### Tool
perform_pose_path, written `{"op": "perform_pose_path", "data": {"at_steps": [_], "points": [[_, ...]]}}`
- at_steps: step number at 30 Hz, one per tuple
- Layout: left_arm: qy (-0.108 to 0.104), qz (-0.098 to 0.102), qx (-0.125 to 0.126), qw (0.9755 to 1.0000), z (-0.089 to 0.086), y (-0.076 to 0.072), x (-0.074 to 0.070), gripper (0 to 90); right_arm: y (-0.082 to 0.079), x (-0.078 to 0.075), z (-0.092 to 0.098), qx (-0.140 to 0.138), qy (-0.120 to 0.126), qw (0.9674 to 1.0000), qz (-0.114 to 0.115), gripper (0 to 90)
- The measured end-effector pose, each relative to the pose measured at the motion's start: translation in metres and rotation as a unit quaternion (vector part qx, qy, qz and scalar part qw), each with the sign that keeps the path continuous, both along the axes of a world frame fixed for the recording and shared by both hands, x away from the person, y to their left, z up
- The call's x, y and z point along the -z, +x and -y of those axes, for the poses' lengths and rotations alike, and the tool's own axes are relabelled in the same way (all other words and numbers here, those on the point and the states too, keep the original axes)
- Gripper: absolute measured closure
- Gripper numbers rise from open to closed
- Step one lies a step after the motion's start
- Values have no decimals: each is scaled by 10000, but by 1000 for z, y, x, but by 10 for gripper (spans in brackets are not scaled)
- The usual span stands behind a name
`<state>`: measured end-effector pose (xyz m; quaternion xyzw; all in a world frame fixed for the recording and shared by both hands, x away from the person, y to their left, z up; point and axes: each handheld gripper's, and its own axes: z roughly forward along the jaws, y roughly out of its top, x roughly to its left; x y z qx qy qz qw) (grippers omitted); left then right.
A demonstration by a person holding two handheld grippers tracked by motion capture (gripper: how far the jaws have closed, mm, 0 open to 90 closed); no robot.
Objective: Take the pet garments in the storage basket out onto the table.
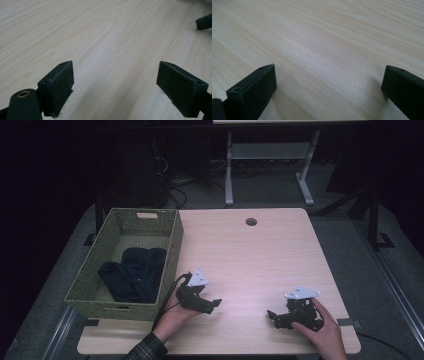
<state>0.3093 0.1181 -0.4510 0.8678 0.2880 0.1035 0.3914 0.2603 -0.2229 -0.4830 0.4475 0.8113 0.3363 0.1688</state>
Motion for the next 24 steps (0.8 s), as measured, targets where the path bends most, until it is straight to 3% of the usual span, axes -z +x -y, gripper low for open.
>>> {"op": "perform_pose_path", "data": {"at_steps": [24], "points": [[-98,114,-28,9999,-2,4,-16,140,0,0,0,13,13,10000,-10,0]]}}
